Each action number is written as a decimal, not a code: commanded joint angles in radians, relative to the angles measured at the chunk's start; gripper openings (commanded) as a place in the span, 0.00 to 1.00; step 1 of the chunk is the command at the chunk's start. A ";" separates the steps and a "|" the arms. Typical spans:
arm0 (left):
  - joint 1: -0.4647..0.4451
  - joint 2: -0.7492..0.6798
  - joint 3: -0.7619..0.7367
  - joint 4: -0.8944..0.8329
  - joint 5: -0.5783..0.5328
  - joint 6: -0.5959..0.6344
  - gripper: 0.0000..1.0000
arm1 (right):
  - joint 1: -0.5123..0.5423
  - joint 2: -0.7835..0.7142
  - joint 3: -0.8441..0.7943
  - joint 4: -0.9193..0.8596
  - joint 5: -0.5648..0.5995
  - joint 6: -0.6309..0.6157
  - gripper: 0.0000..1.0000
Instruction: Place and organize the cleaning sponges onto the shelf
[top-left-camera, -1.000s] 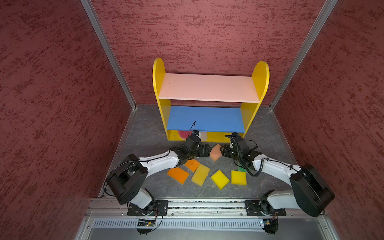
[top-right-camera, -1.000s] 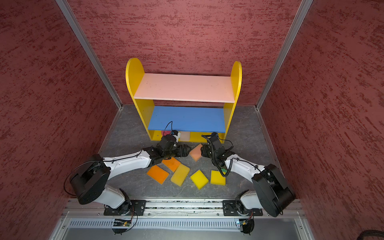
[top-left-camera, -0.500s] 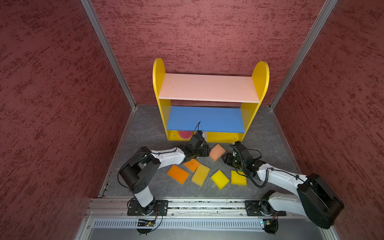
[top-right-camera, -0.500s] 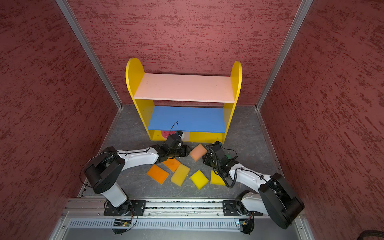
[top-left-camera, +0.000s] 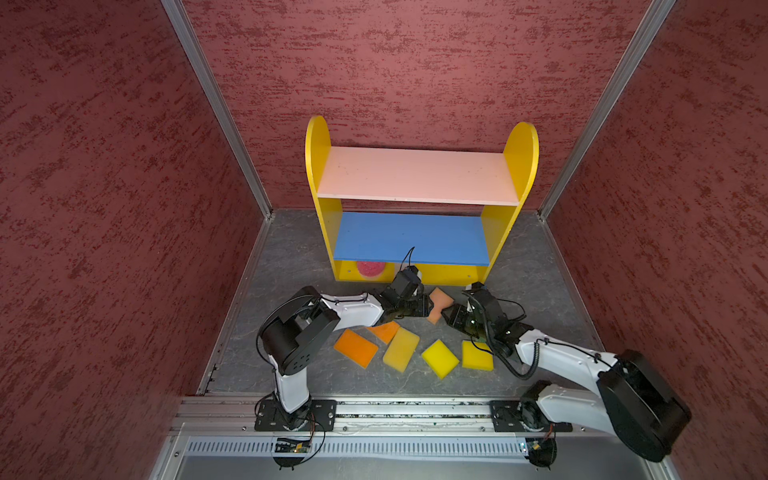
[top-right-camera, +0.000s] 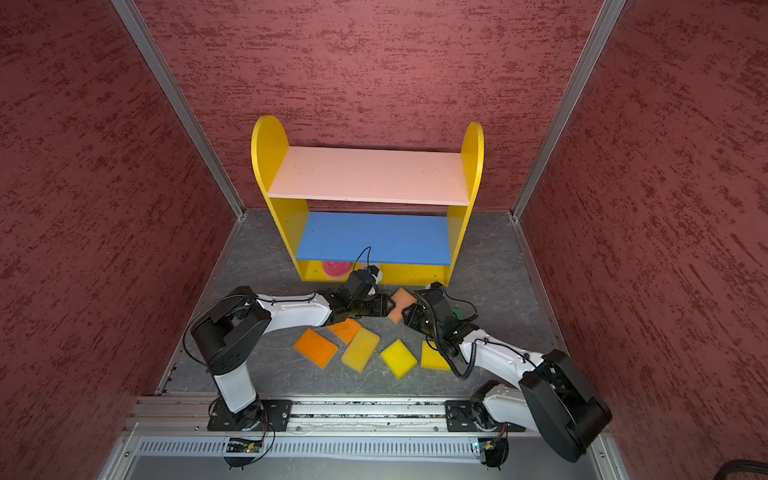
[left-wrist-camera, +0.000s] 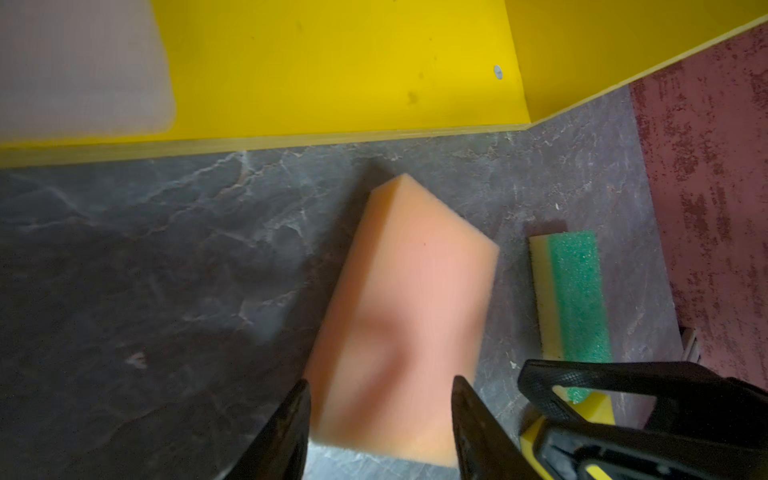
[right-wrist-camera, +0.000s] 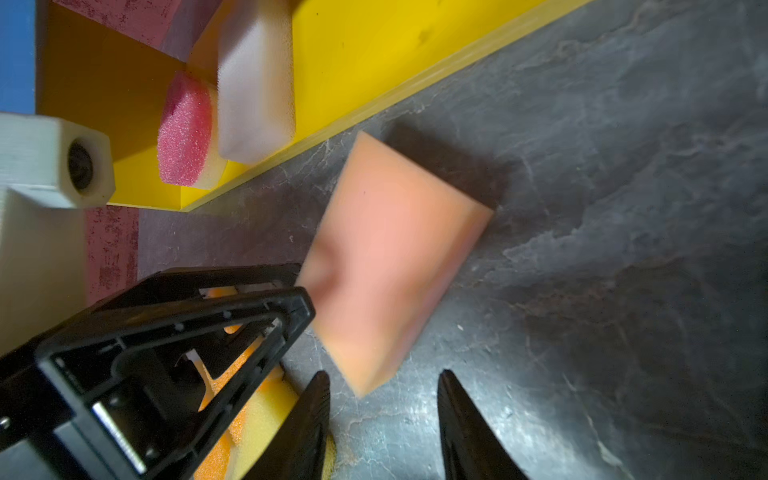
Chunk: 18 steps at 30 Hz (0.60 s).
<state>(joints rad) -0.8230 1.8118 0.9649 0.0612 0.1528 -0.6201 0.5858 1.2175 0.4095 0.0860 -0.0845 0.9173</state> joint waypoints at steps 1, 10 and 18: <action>-0.014 -0.027 0.009 -0.013 0.017 -0.003 0.52 | 0.003 0.006 -0.004 0.007 0.002 0.021 0.45; -0.030 -0.023 0.036 0.001 0.073 -0.005 0.46 | 0.003 -0.022 -0.034 -0.042 0.020 0.095 0.45; -0.020 -0.049 0.017 0.044 0.082 -0.023 0.46 | 0.003 -0.044 -0.056 -0.033 0.053 0.104 0.36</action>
<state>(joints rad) -0.8490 1.8099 0.9821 0.0723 0.2298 -0.6315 0.5858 1.1797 0.3447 0.0513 -0.0738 1.0004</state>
